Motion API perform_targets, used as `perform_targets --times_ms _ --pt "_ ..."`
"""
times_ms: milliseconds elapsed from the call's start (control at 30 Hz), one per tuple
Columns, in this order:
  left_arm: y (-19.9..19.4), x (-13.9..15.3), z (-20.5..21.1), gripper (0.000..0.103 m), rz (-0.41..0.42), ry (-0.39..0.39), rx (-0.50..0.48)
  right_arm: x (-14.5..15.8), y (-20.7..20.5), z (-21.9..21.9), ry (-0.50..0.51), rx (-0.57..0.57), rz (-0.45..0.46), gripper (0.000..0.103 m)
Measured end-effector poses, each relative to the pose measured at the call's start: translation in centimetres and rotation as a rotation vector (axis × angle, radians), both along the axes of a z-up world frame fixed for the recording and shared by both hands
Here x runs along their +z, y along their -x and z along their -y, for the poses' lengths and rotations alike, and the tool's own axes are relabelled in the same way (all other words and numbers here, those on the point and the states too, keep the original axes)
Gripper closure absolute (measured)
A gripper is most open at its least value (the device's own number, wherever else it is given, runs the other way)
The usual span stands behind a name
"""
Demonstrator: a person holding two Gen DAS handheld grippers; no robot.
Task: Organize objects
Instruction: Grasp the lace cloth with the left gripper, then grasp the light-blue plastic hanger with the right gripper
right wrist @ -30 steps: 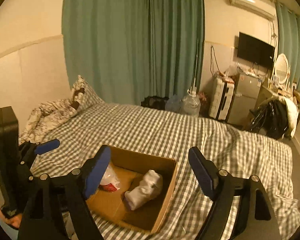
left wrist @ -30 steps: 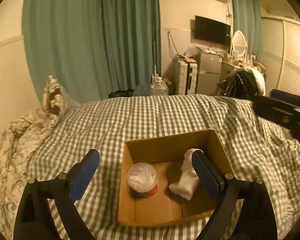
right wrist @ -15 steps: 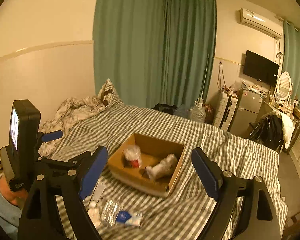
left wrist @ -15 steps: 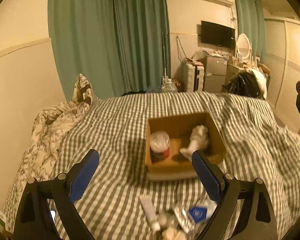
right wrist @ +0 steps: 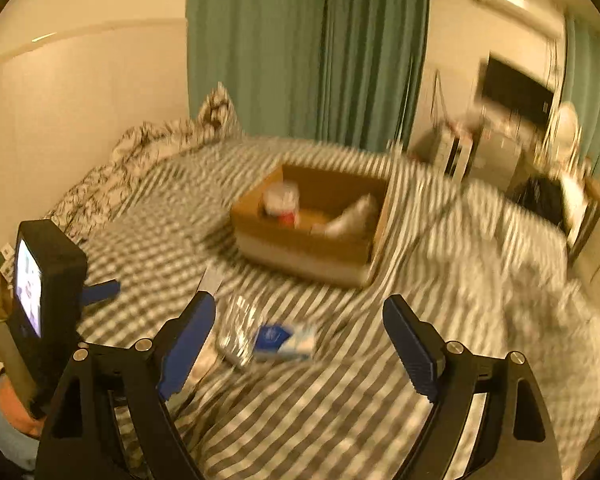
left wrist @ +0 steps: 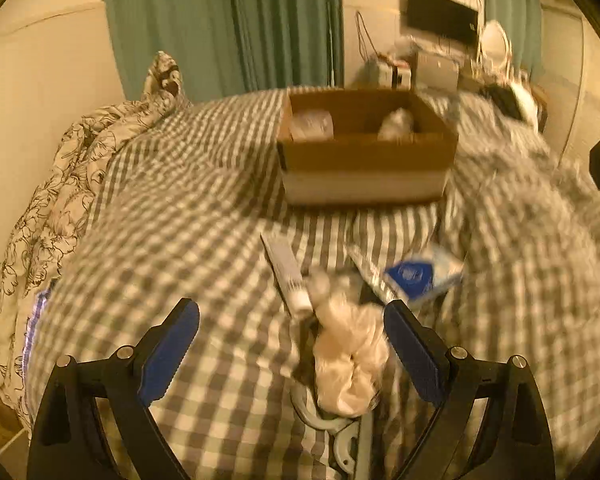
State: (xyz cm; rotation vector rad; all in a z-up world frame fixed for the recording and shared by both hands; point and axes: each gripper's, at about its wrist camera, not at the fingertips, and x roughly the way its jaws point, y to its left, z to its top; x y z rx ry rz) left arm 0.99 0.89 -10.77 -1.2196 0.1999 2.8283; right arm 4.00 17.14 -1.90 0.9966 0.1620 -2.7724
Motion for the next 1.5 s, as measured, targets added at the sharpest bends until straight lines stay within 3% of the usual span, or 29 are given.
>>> perform_targets --times_ms 167,267,333,433,567,833,1167,1500 --pt "0.5 -2.6 -1.1 0.013 0.04 -0.009 -0.042 -4.1 0.2 0.6 -0.017 -0.008 0.084 0.017" --pt "0.7 -4.5 -2.1 0.04 0.083 0.024 -0.09 -5.4 0.4 0.8 -0.024 -0.009 0.115 0.017" --pt "0.9 -5.4 -2.3 0.075 0.119 0.018 -0.12 -5.7 0.5 0.7 -0.02 -0.012 0.12 0.017" --pt "0.3 -5.5 -2.3 0.09 0.124 0.022 -0.142 -5.7 0.1 0.8 -0.02 -0.02 0.12 0.017" --pt "-1.7 -2.2 -0.6 0.09 0.069 -0.014 -0.16 -5.8 -0.2 1.5 -0.029 -0.011 0.126 0.017" --pt "-4.5 2.6 4.6 0.09 -0.03 0.032 -0.053 -8.3 0.0 5.3 -0.045 0.059 0.202 0.017" --pt "-4.2 1.7 6.9 0.09 0.014 -0.021 -0.023 -12.5 0.3 11.2 -0.091 0.183 0.322 0.017" --pt "-4.3 1.0 8.1 0.09 0.02 -0.071 -0.026 -16.4 1.6 12.8 -0.173 0.189 0.407 0.019"
